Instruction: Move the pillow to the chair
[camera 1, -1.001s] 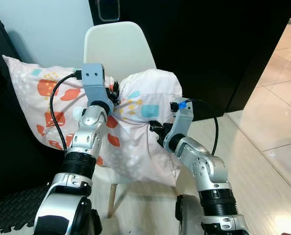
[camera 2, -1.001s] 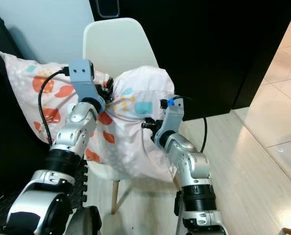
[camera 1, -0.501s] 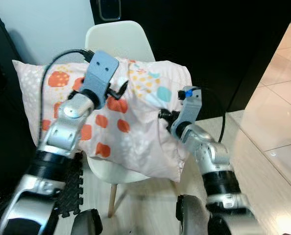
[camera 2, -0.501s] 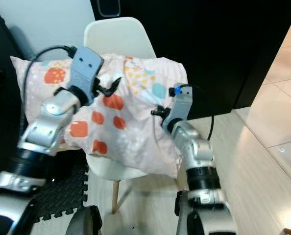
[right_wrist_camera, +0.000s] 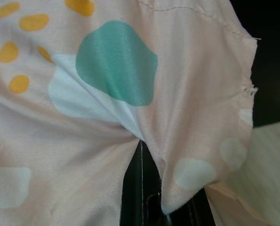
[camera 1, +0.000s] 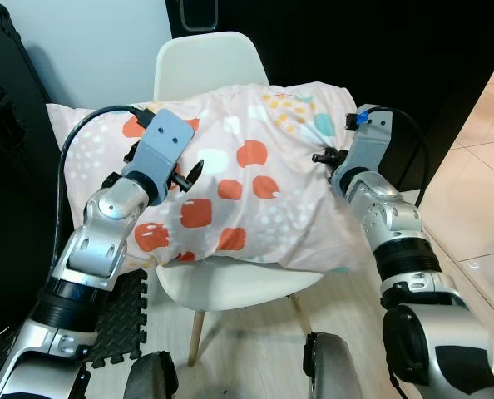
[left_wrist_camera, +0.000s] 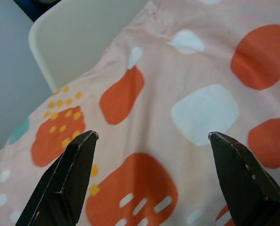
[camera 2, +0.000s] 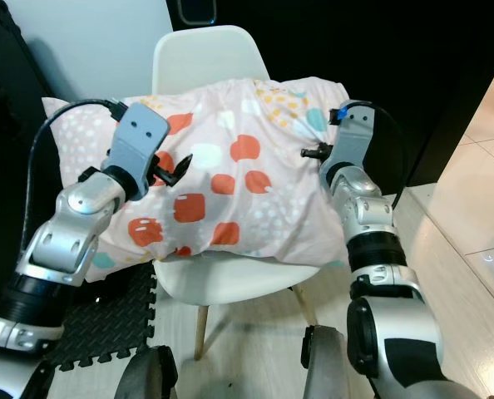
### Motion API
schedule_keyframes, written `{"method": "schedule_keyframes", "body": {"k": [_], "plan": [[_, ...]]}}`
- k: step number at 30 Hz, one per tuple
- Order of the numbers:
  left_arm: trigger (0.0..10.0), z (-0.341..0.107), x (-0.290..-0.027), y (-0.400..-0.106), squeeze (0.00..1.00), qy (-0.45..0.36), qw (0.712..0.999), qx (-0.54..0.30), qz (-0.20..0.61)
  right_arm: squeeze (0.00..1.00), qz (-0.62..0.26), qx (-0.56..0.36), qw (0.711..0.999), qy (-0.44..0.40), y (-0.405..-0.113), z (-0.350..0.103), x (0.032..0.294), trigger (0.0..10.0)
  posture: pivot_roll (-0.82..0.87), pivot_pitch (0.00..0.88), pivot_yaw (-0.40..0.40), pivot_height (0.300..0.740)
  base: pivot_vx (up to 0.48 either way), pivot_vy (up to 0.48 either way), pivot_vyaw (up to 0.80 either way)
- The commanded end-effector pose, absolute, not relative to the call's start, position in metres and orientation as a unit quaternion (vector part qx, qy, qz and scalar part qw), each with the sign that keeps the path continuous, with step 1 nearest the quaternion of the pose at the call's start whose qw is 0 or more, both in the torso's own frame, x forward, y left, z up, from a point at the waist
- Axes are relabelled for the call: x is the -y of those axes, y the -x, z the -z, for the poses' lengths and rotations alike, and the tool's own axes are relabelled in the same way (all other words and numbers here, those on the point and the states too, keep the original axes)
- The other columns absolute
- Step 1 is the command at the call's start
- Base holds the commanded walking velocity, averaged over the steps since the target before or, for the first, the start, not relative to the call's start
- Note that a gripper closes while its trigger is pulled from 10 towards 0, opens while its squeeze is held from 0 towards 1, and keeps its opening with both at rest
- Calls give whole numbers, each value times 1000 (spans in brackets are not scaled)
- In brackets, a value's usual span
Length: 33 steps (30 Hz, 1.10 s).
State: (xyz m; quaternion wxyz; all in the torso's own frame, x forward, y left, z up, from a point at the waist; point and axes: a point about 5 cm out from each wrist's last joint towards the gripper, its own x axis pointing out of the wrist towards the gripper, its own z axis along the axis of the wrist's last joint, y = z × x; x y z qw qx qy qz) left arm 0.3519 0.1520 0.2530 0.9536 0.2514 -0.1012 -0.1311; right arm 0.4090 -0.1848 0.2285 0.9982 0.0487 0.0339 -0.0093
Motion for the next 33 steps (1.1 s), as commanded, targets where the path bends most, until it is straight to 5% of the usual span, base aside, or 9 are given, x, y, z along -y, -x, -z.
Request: {"method": "schedule_keyframes", "body": {"k": [1, 18, 19, 20, 21, 22, 23, 33], "plan": [[10000, -249, -153, -351, 0, -259, 953, 91, 128, 0, 28, 10, 999, -43, -411, -249, 192, 0, -5, 110, 8, 495, 0, 0, 0], [10000, -245, -145, -350, 0, -252, 954, 87, 137, 0, 131, -29, 989, 63, -411, -240, 223, 0, -6, 115, 7, 495, 0, 0, 0], [10000, -245, -143, -350, 0, -249, 954, 87, 139, 0, 124, -29, 989, 75, -412, -239, 222, 1333, -11, 116, 9, 495, 0, 0, 0], [10000, -244, -141, -349, 0, -248, 955, 87, 141, 0, 111, -32, 989, 88, -413, -237, 218, 10000, -16, 115, 11, 495, 0, 0, 0], [10000, -244, -141, -349, 0, -248, 955, 87, 141, 0, 111, -32, 989, 88, -413, -237, 218, 10000, -16, 115, 11, 495, 0, 0, 0], [10000, -243, -140, -349, 0, -247, 954, 86, 143, 141, 88, -35, 991, 91, -413, -233, 210, 10000, -16, 115, 11, 495, 0, 0, 0], [10000, -242, -139, -348, 0, -249, 954, 86, 144, 1000, 65, -37, 992, 96, -413, -229, 203, 10000, -16, 116, 12, 495, 0, 0, 0], [10000, -238, -136, -348, 0, -246, 953, 85, 152, 1000, 17, -18, 997, 68, -407, -219, 205, 10000, -24, 113, 13, 495, 0, 0, 0]]}}
